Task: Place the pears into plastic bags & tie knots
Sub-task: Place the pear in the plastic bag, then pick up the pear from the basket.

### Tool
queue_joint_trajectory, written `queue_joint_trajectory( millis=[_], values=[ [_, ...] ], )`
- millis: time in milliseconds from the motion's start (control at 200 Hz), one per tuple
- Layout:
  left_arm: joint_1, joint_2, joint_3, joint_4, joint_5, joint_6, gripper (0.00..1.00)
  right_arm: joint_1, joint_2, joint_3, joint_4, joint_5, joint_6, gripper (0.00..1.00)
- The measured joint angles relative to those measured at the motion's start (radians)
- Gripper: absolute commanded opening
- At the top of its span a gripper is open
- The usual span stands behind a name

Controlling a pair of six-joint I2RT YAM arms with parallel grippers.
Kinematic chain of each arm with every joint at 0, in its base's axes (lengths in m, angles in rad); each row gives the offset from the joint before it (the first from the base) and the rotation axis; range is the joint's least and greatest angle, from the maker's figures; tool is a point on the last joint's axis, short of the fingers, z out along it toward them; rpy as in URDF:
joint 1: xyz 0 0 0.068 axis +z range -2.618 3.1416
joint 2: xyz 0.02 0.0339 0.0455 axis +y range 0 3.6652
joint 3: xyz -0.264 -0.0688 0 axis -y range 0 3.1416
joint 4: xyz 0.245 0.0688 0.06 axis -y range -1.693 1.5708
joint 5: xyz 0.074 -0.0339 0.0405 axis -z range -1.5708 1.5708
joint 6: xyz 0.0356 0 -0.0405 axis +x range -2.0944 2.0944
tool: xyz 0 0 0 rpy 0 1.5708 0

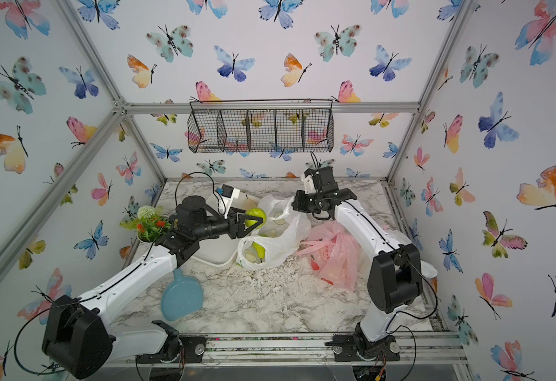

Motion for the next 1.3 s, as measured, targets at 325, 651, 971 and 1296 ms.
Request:
queue_joint_trajectory(
  millis=[325, 651, 971, 1296],
  values=[
    [-0.056, 0.179, -0.023, 0.001, 0.011, 0.016, 0.40, 0.000, 0.000, -0.006, 0.005, -0.004, 0.006, 0.02],
    [-0.061, 0.359, 0.104, -0.078, -0.050, 0.086, 0.79, 0.000, -0.001, -0.031, 0.017, -0.017, 0.013, 0.03],
    [-0.048, 0.220, 0.305, -0.378, -0.184, 0.248, 0.76, -0.063, -0.003, -0.032, 0.012, -0.005, 0.010, 0.02],
    [0.218, 0.101, 0.221, -0.440, -0.235, 0.206, 0.79, -0.118, -0.003, -0.036, 0.009, -0.008, 0.010, 0.02]
  ],
)
